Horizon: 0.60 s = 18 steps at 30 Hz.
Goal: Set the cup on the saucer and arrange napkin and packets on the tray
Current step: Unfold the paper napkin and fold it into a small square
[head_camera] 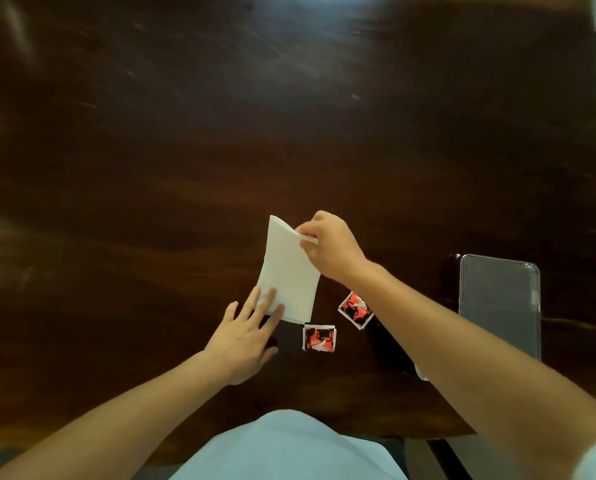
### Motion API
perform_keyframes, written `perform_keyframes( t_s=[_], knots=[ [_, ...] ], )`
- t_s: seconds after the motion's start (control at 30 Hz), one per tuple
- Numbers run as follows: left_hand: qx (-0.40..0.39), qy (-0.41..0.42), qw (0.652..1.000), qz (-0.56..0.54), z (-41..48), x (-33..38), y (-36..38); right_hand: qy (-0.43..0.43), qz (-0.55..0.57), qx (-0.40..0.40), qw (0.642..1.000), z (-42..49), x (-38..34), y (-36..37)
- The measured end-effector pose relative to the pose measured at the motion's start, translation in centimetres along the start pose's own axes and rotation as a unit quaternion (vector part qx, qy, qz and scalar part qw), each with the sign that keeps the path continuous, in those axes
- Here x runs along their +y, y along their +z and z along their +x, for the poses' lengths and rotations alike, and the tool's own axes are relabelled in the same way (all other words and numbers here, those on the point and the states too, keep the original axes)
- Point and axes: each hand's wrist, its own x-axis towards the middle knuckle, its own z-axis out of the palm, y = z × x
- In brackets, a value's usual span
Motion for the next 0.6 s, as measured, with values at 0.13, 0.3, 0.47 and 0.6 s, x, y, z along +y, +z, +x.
perform_keyframes(
  t_s=[0.13,0.3,0.47,0.6],
  knots=[
    [0.012,0.021,0.999,-0.034,-0.1,-0.8,0.0,-0.137,-0.108,0.047,0.984,-6.1,0.3,3.9],
    [0.196,-0.03,0.918,-0.343,-0.6,-2.6,-1.0,-0.096,-0.095,0.062,0.989,-8.8,0.5,8.2],
    [0.272,-0.137,0.877,-0.371,1.3,-2.9,-3.8,-0.084,-0.163,0.019,0.983,-7.7,0.4,8.7],
    [0.274,-0.077,0.935,-0.213,2.5,-2.7,-4.5,-0.088,-0.233,-0.129,0.96,-7.5,0.4,8.9]
  ],
)
